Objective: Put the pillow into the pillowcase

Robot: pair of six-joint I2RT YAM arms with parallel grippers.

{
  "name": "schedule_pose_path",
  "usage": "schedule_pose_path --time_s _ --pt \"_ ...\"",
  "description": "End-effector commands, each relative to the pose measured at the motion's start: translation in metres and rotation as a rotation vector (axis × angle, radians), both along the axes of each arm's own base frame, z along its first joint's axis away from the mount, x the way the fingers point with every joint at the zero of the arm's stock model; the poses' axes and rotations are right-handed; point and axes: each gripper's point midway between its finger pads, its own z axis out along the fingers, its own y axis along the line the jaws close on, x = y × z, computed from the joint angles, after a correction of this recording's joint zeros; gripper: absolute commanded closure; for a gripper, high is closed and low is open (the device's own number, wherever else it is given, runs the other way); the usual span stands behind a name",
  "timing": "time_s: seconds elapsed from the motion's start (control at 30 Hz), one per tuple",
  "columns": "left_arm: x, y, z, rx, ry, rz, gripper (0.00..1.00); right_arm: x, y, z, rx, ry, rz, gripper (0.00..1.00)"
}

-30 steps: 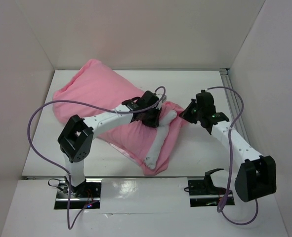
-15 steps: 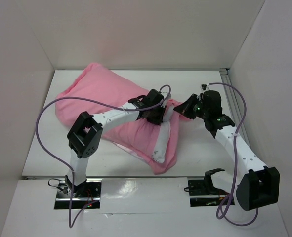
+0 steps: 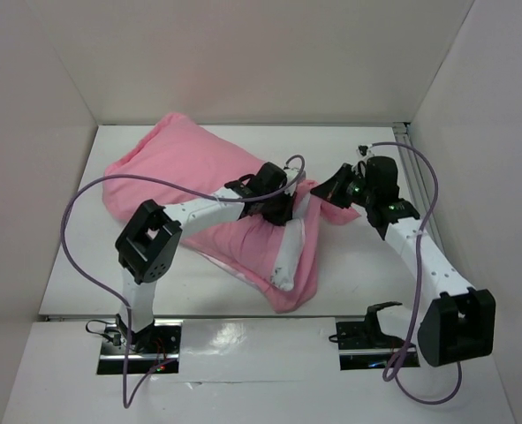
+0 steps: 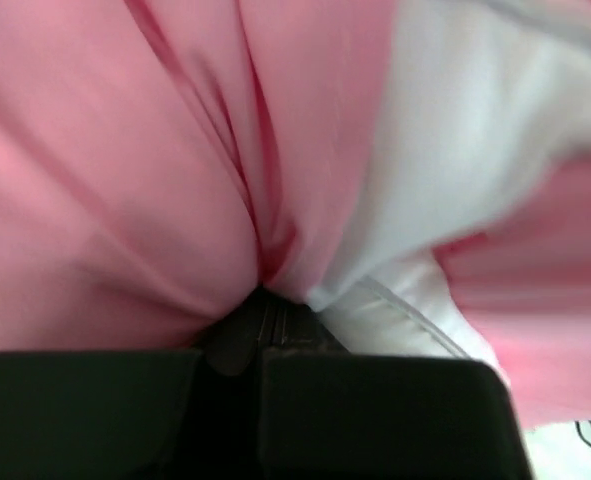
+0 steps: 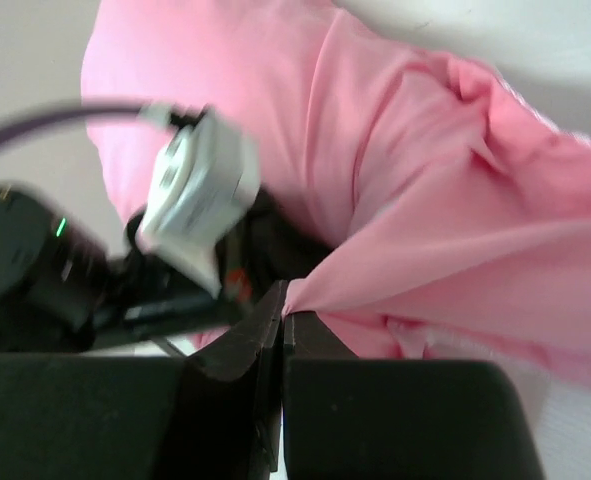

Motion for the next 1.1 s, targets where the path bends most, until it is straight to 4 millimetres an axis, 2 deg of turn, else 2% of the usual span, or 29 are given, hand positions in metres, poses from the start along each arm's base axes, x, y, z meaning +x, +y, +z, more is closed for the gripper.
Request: schedule_pose_path --time_s 0.0,0.03,0.07,0.13,0.17,0.27,0.37,0.4,0.43,0.47,0.5,0.53,0.6,0.67,0.73,0.87,0.93,0.97,1.0,1.03,1.07 --pt "-0.138 0.084 -0.093 0.391 0.424 -0.150 1.00 0.037 -0.001 0.199 0.108 -0.687 0.021 1.00" --pt "-0.142 0.088 -0.093 0.397 0.434 -0.142 1.00 0.044 -0.004 0.202 0.095 -0.702 0.013 1.00" --pt "-0.145 0.087 -0.093 0.399 0.438 -0.140 1.00 0.057 -0.007 0.195 0.089 -0.677 0.004 1.00" --pt "-0.150 0.089 -0.097 0.395 0.455 -0.136 1.00 0.067 -0.009 0.200 0.087 -0.687 -0.005 1.00" --pt "-0.152 0.091 -0.102 0.403 0.468 -0.125 1.00 0.076 -0.009 0.193 0.085 -0.668 -0.005 1.00" --pt "-0.146 0.096 -0.116 0.455 0.462 -0.058 1.00 0.072 -0.006 0.212 0.113 -0.713 0.029 1.00" --pt "-0.127 0.085 -0.118 0.400 0.456 -0.018 1.00 0.052 0.002 0.220 0.167 -0.733 0.092 1.00" --pt "-0.121 0.086 -0.121 0.398 0.460 -0.004 1.00 0.031 0.004 0.234 0.178 -0.776 0.127 1.00" --pt "-0.112 0.077 -0.120 0.384 0.447 -0.005 1.00 0.022 0.004 0.243 0.178 -0.803 0.129 1.00" --pt "-0.114 0.080 -0.130 0.412 0.468 -0.013 1.00 0.011 0.005 0.247 0.178 -0.819 0.146 1.00" --pt "-0.114 0.079 -0.133 0.420 0.476 -0.013 1.00 -0.008 0.006 0.257 0.177 -0.845 0.173 1.00" --pt "-0.111 0.074 -0.133 0.407 0.476 -0.017 1.00 -0.016 0.007 0.259 0.166 -0.852 0.187 1.00" --pt "-0.104 0.077 -0.141 0.414 0.486 -0.007 1.00 -0.034 0.007 0.268 0.118 -0.897 0.216 1.00" --pt "-0.096 0.076 -0.144 0.408 0.491 0.016 1.00 -0.043 0.010 0.263 0.094 -0.872 0.252 1.00" --pt "-0.088 0.079 -0.144 0.395 0.492 0.045 1.00 -0.045 0.009 0.246 0.045 -0.854 0.262 1.00" --pt "-0.079 0.078 -0.132 0.355 0.475 0.060 1.00 -0.018 0.000 0.173 -0.041 -0.661 0.196 1.00" --pt "-0.080 0.078 -0.127 0.344 0.476 0.057 1.00 -0.003 -0.004 0.153 -0.069 -0.616 0.169 1.00" --pt "-0.083 0.079 -0.125 0.339 0.483 0.053 1.00 0.013 -0.006 0.129 -0.075 -0.524 0.148 1.00" --pt "-0.087 0.080 -0.119 0.327 0.490 0.057 1.00 0.023 -0.009 0.132 -0.094 -0.506 0.131 1.00" --pt "-0.086 0.078 -0.115 0.313 0.480 0.064 1.00 0.033 -0.013 0.124 -0.130 -0.471 0.114 0.94" --pt "-0.088 0.078 -0.110 0.301 0.480 0.060 1.00 0.049 -0.020 0.109 -0.152 -0.400 0.067 0.68"
